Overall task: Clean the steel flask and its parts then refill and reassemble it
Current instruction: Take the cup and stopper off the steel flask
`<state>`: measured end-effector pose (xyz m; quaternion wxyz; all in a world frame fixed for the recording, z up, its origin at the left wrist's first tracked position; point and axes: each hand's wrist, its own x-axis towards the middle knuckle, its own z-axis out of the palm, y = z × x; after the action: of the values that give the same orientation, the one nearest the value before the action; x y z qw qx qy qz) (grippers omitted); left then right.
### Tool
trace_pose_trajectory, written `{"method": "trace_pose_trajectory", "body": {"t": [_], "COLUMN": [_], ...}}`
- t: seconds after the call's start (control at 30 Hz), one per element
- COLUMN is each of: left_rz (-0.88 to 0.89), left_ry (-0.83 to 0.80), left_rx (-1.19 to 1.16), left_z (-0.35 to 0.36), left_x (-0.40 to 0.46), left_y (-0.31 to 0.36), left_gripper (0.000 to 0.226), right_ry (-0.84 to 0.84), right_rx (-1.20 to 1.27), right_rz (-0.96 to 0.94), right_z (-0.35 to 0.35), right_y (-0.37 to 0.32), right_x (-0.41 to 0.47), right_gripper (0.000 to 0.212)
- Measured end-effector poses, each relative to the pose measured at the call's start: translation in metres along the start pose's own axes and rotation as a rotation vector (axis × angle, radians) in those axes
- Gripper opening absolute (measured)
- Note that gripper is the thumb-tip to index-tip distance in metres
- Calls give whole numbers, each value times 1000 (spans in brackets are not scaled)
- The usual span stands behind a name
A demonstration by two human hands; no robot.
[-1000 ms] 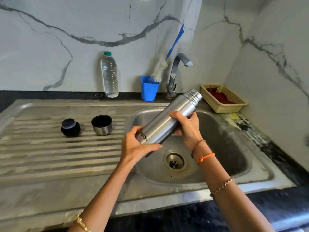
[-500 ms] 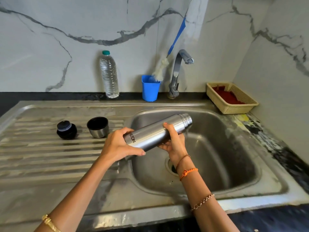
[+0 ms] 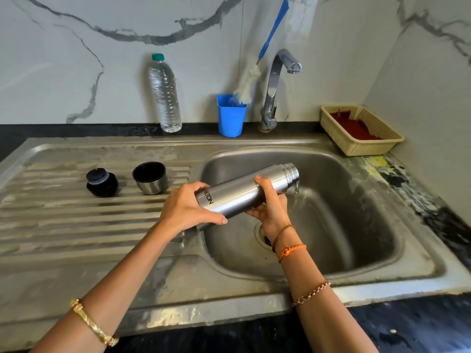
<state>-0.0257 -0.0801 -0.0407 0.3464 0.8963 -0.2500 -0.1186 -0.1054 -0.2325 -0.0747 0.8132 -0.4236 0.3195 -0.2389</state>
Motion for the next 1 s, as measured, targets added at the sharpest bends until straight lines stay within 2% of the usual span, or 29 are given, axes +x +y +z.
{"method": "trace_pose_trajectory", "body": {"t": [0.13, 0.33, 0.5, 0.73, 0.87, 1.0], "left_rz": [-8, -5, 0, 1, 4, 30], "left_ry": [-8, 3, -1, -16, -40, -56], "left_rx": [5, 37, 51, 94, 140, 228], "left_z": [5, 7, 5, 3, -1, -3], "left_x": [-6, -9, -9, -9, -8, -5], "left_y": [-1, 4, 7, 13, 23, 30], "left_gripper": [105, 91, 90, 83, 87, 73], "right_ry": [7, -1, -13, -1, 11, 14], "right_rx": [-26, -20, -2, 34, 83, 156], "right_rz": [8, 27, 42, 73, 115, 172], "right_z": [-5, -11, -12, -13, -13, -13], "right_y": [5, 5, 7, 7, 4, 7], "right_x": [-2, 1, 3, 4, 4, 3], "right_gripper": [45, 42, 26, 39, 46, 52]}}
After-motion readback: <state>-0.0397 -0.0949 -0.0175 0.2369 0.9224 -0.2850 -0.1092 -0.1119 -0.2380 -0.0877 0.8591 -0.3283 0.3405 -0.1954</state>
